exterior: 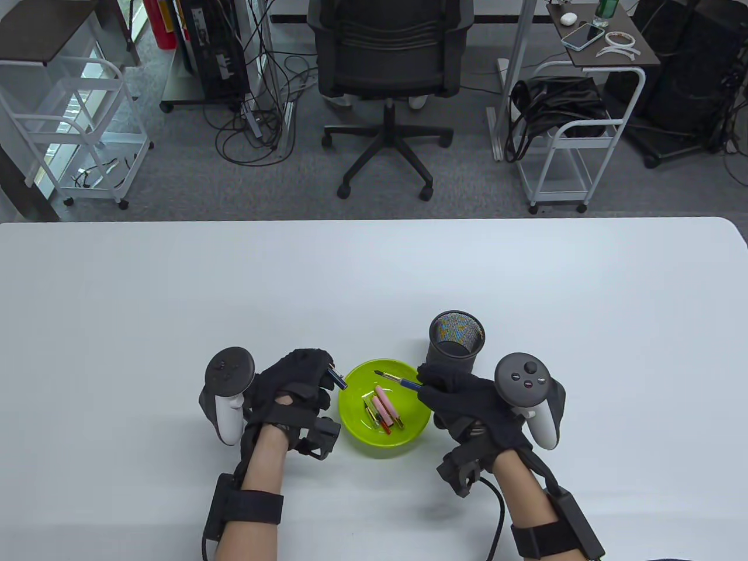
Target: Assemble fountain pens from components
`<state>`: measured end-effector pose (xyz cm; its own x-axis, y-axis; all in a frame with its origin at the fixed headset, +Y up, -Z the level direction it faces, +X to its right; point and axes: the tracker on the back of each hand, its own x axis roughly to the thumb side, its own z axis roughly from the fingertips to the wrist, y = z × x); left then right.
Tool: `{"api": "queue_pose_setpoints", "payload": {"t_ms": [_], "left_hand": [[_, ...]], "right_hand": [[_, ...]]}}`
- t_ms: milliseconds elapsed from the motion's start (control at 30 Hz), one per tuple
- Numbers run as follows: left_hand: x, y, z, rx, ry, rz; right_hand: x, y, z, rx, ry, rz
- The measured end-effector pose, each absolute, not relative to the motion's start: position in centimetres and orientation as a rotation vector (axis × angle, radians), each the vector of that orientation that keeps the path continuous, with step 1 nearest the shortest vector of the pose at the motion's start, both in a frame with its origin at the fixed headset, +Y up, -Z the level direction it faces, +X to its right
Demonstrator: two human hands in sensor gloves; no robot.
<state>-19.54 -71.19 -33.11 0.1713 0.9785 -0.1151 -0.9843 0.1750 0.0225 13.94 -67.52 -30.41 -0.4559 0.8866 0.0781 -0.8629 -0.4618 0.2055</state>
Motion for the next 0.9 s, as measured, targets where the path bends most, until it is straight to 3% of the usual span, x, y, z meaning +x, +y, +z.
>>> {"api": "queue_pose_setpoints", "payload": {"t_ms": [900], "left_hand": [[-17.6,-71.7,-32.9,-0.162,0.013,1.512]], "right_hand": [[13.3,-67.7,-29.7,0.240,0.082,2.069]]}}
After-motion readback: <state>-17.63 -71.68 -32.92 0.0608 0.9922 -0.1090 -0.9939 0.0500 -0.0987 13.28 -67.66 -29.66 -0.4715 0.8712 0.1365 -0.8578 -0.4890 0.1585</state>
